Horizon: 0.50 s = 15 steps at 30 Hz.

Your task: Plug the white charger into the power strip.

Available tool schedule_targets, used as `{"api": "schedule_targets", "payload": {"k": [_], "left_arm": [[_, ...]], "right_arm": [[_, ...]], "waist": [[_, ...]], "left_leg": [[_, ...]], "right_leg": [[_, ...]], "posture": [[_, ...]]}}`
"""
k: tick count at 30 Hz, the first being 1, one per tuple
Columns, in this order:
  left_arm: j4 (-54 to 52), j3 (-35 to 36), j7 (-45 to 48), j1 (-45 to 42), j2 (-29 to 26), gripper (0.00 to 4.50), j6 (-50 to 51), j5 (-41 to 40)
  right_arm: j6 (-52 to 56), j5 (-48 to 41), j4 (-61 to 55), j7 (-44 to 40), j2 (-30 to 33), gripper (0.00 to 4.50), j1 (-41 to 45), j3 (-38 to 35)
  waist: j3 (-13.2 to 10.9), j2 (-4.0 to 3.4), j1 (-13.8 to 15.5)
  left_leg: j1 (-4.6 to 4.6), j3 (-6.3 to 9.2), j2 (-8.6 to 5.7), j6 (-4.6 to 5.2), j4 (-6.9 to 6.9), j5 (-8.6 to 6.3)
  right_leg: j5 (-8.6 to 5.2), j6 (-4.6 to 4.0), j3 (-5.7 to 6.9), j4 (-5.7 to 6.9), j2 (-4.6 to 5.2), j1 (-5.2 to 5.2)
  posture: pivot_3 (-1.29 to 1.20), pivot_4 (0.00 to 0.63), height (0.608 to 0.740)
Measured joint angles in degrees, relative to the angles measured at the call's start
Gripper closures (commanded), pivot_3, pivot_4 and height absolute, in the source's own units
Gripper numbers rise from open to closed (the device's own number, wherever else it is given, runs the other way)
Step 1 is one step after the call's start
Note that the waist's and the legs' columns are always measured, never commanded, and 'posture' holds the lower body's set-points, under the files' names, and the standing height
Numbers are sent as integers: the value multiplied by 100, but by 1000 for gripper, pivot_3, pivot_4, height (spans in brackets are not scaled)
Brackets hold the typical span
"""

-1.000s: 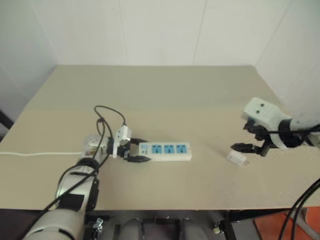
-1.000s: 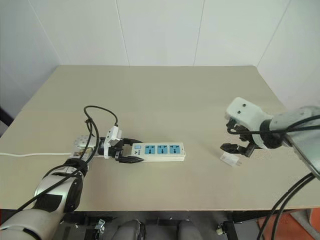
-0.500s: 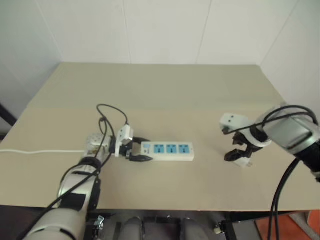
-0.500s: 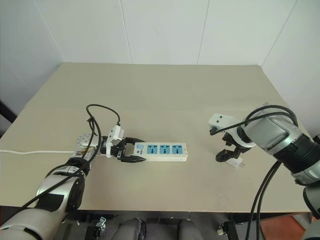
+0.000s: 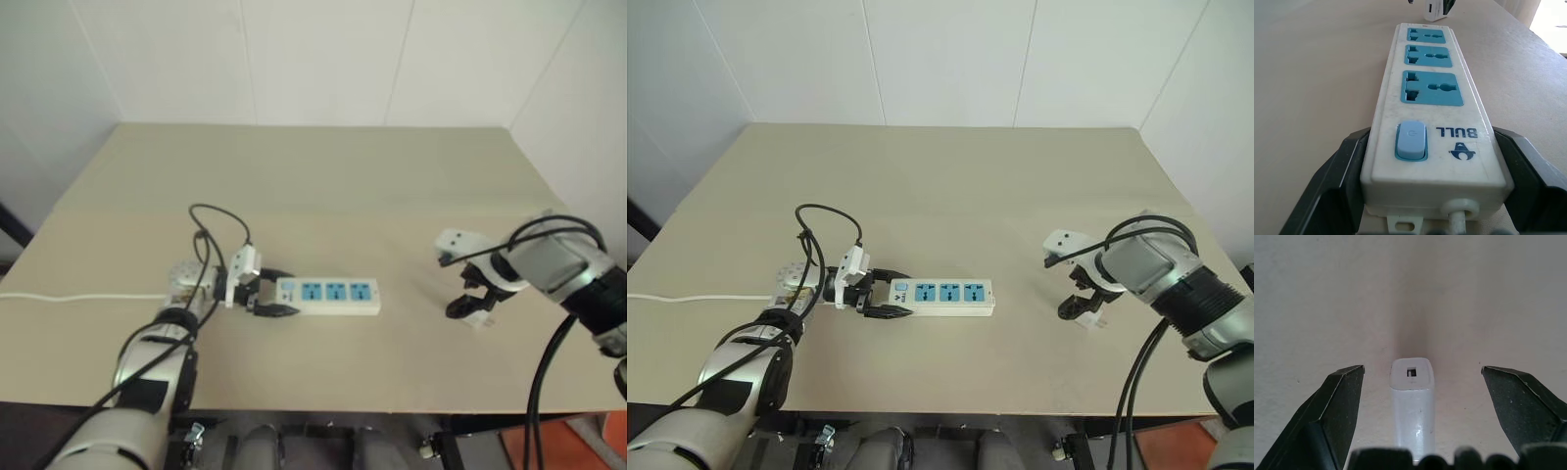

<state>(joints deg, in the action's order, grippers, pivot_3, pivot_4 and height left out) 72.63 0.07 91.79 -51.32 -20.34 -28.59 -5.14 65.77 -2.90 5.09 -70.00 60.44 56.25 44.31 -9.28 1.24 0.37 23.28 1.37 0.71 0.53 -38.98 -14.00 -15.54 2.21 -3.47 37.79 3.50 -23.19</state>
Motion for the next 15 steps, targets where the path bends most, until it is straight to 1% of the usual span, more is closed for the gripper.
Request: {"api": "schedule_targets", "payload": {"k": [9,12,15], "left_arm": [[-28,1,-9,17,0,1188,-3,0],[-32,0,-14,18,2,1187,-8,2],[-41,0,-20,23,5,1187,-23,7]], "right_arm": [[-33,70,105,-19,-74,0,-154,-43],[-33,73,127,-22,-133,579,-203,-54],[-34,113,128,-30,-133,1583,-246,-61]], "waist": [[0,-1,-1],[1,-1,0],[1,-1,3]], "left_leg": [[-1,0,0,0,-1,0],[-1,0,-1,0,-2,0],[-1,0,-1,0,-2,0]], "right_leg": [[0,0,0,4,0,0],[0,0,0,7,0,0],[0,0,0,7,0,0]], "posture": [[0,150,740],[0,150,740],[0,150,740]]}}
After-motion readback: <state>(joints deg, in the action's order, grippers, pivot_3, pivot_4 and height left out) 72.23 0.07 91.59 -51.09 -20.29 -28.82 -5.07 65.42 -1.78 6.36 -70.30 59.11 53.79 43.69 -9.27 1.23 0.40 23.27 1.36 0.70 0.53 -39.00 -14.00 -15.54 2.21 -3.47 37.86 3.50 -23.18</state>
